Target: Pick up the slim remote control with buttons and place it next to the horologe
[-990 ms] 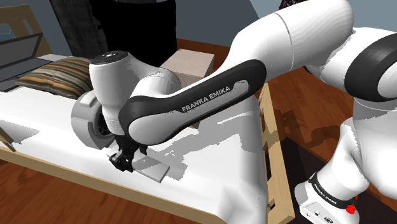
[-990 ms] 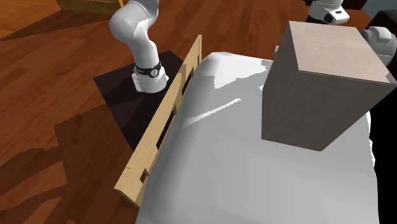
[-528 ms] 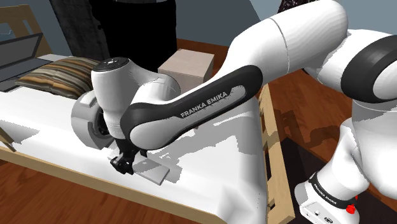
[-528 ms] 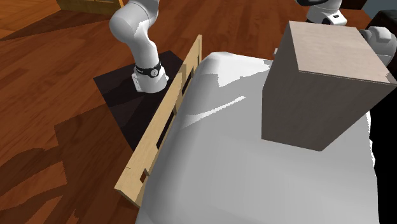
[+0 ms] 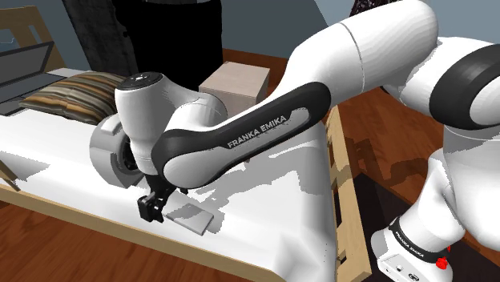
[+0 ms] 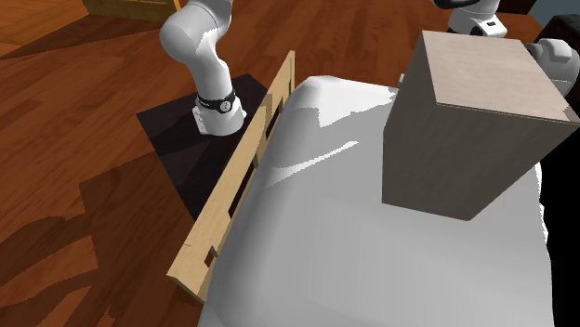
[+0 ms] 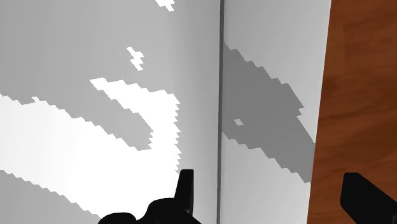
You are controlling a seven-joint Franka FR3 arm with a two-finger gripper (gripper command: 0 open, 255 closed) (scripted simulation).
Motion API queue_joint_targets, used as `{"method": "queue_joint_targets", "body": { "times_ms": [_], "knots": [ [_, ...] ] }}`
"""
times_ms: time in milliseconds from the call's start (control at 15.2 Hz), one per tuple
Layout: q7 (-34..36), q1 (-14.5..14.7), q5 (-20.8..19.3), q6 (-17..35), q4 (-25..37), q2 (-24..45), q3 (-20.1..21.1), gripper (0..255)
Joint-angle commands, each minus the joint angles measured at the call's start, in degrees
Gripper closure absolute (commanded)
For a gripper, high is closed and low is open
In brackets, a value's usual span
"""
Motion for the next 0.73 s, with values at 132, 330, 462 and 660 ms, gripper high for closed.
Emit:
{"method": "queue_joint_targets", "body": {
  "times_ms": [132,330,462,660],
  "knots": [
    [-0.4,-0.2,0.6,-4.7,2.6,-2.2,0.4,0],
    [-0.5,-0.2,0.8,-5.9,3.4,-2.6,0.4,0],
    [-0.5,-0.2,0.8,-5.9,3.4,-2.6,0.4,0],
    [-0.5,-0.2,0.8,-5.9,3.4,-2.6,0.4,0]
  ]
}}
